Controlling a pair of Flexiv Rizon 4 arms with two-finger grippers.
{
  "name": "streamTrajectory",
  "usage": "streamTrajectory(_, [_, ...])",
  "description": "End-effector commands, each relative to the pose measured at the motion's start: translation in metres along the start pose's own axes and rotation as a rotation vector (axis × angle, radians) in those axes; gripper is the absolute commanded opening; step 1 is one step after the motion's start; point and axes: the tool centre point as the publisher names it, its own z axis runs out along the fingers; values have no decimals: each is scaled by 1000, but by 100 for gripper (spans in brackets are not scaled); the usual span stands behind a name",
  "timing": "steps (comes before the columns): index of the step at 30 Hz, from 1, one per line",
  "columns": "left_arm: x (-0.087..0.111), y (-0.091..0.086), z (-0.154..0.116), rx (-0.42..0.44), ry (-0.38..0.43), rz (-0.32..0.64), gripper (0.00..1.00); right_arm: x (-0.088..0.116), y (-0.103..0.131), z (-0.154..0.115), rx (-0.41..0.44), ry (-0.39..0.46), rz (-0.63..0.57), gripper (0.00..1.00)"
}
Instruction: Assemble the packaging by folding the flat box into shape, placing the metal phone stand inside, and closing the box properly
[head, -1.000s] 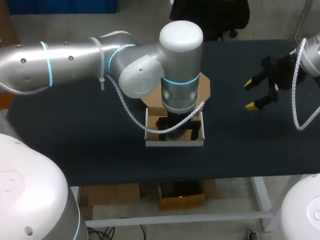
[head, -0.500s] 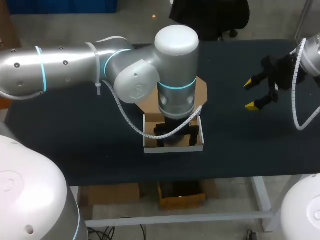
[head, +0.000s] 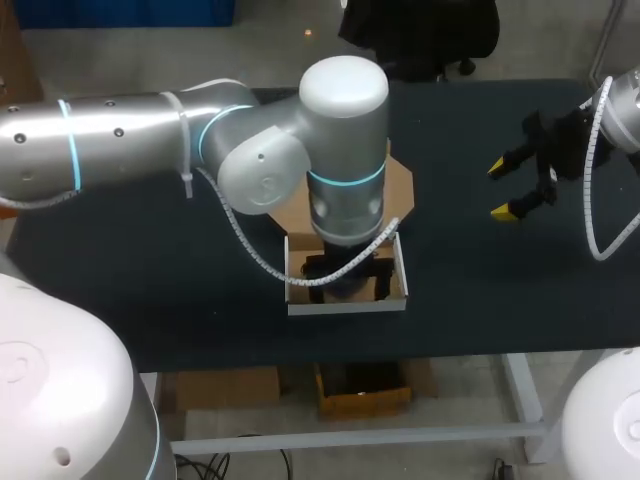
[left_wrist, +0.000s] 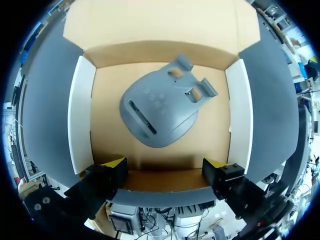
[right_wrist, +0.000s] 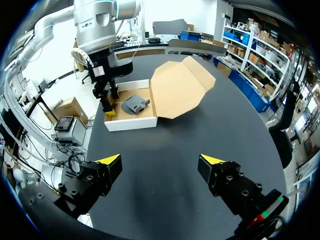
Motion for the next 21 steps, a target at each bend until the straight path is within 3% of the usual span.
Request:
streamTrajectory(1, [0, 2, 1, 4, -6, 2, 100, 0, -1, -2, -7, 6, -2, 100])
streamTrajectory(9, [0, -2, -8, 20, 17, 18, 100, 0, -1, -2, -7, 6, -2, 100])
streamTrajectory(21, [-11, -12, -56, 129, 85, 163, 100, 0, -1, -2, -7, 6, -2, 100])
